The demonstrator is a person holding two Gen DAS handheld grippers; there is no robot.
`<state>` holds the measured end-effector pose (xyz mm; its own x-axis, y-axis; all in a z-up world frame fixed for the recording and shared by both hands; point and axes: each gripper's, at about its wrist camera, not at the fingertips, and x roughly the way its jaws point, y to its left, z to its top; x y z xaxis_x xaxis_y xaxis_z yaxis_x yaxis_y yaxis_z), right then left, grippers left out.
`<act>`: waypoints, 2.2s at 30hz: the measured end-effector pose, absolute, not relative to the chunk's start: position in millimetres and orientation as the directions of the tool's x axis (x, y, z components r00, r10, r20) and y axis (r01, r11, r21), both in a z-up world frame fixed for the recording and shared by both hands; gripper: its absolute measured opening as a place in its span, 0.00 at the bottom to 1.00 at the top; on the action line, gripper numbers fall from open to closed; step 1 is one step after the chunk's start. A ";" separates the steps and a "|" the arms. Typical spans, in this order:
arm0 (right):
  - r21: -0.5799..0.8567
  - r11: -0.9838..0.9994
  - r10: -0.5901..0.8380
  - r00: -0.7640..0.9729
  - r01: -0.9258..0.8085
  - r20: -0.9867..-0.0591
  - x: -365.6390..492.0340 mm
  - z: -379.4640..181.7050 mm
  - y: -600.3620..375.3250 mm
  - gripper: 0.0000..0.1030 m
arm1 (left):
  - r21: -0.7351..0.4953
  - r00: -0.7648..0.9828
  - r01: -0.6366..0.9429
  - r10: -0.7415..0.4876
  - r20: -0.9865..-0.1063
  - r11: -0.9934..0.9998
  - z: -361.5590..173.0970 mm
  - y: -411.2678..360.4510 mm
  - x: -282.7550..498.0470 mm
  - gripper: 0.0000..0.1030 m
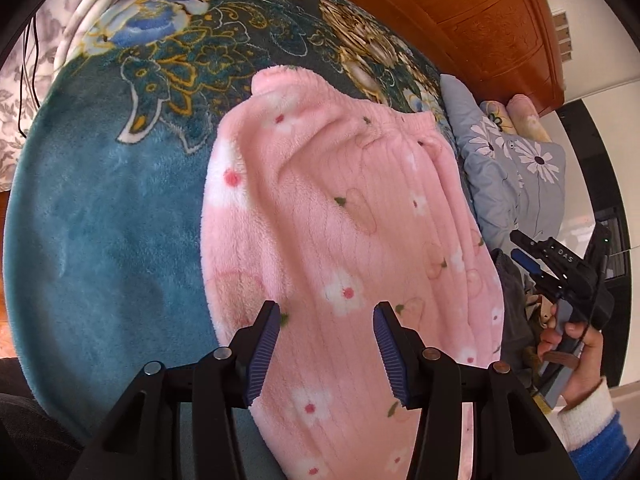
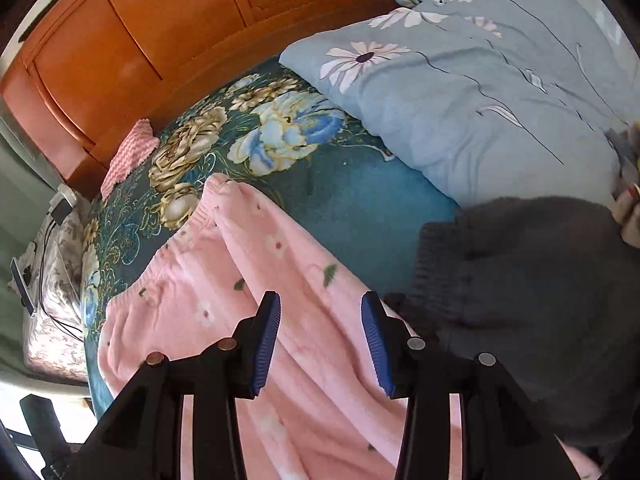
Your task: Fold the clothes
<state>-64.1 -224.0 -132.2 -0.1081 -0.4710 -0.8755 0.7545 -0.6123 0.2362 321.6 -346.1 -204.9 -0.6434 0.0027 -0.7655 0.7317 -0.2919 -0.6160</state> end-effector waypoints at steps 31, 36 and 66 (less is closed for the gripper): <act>0.174 -0.205 -0.560 0.031 0.963 -0.828 112.0 -43.6 -237.6 0.01 | -0.817 -0.816 0.572 0.050 -0.576 -0.079 -214.8 -370.0 352.4 0.56; 0.145 -0.161 -0.462 0.055 0.976 -0.885 158.6 -101.7 -224.3 0.01 | -0.800 -0.801 0.594 0.038 -0.598 -0.085 -210.9 -366.9 361.8 0.56; 0.427 -0.408 -0.615 0.102 0.807 -0.782 84.5 -97.0 -239.9 0.03 | -0.763 -0.766 0.632 0.044 -0.642 -0.134 -211.0 -358.6 355.6 0.59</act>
<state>84.5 -239.9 -97.0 0.1025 -0.6149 -0.7820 0.8073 -0.4079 0.4265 355.6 -358.6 -211.0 -0.7657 0.0437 -0.6417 0.6320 -0.1345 -0.7633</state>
